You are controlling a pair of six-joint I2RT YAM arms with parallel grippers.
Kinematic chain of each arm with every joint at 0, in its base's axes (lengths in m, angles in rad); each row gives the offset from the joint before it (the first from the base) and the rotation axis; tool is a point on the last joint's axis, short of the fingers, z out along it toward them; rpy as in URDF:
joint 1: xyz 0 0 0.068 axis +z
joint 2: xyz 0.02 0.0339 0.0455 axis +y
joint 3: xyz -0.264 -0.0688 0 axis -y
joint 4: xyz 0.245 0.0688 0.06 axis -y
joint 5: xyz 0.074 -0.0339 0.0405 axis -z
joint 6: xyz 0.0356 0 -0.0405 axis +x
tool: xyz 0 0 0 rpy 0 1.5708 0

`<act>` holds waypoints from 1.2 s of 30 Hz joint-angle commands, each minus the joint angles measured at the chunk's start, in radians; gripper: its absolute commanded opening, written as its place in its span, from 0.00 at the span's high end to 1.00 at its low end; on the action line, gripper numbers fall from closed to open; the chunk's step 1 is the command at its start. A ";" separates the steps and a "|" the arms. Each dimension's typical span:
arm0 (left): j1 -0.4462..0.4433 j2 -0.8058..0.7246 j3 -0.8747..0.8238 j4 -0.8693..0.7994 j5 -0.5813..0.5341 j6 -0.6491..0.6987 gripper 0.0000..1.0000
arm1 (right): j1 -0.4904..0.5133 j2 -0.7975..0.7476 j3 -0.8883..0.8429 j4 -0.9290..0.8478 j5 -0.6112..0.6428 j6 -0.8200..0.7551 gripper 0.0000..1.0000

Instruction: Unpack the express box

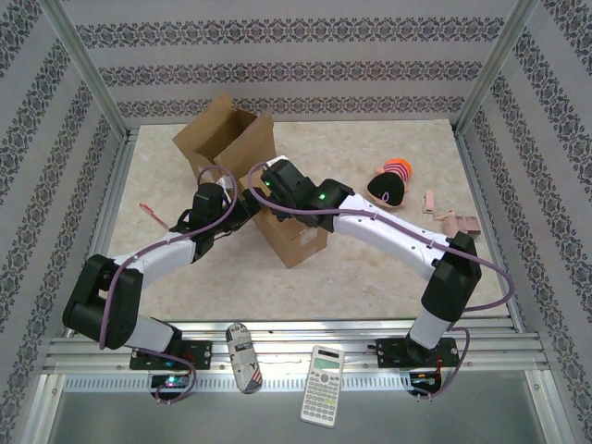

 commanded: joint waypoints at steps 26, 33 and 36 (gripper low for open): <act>0.020 0.015 -0.025 -0.051 -0.036 0.023 0.16 | 0.065 -0.088 -0.107 -0.197 0.058 0.052 1.00; 0.020 0.015 -0.026 -0.050 -0.036 0.023 0.16 | 0.079 -0.102 -0.106 -0.219 0.070 0.055 1.00; 0.021 0.013 -0.026 -0.049 -0.036 0.023 0.16 | 0.083 -0.105 -0.102 -0.229 0.081 0.052 1.00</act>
